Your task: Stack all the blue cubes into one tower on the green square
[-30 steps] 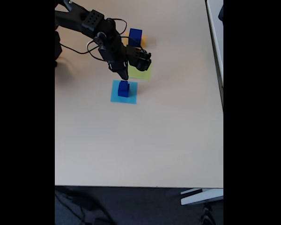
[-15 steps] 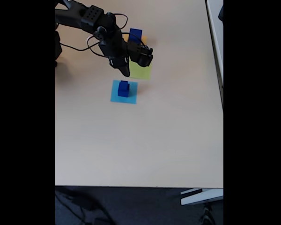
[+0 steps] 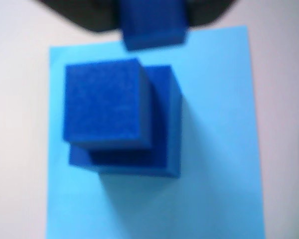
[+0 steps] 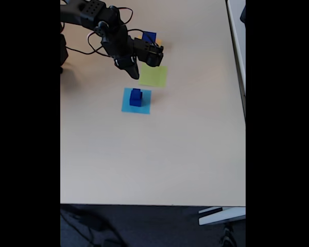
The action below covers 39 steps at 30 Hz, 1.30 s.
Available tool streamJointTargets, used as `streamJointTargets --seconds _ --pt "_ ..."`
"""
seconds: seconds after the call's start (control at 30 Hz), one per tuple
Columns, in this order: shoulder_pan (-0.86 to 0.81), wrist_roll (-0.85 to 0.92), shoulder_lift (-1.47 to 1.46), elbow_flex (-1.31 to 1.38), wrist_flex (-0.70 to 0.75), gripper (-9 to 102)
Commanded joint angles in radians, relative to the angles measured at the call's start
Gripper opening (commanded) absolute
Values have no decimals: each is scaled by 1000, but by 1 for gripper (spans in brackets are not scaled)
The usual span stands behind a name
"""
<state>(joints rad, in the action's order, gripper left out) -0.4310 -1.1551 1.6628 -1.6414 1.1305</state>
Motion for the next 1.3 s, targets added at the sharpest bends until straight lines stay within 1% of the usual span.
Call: streamJointTargets --seconds 0.0,0.47,0.67,1.27 --pt "-11 12 81 -8 -25 1" --pt "-40 34 41 -23 -63 1" --pt "-57 43 20 -44 -135 1" --pt "-46 -43 3 -179 -301 1"
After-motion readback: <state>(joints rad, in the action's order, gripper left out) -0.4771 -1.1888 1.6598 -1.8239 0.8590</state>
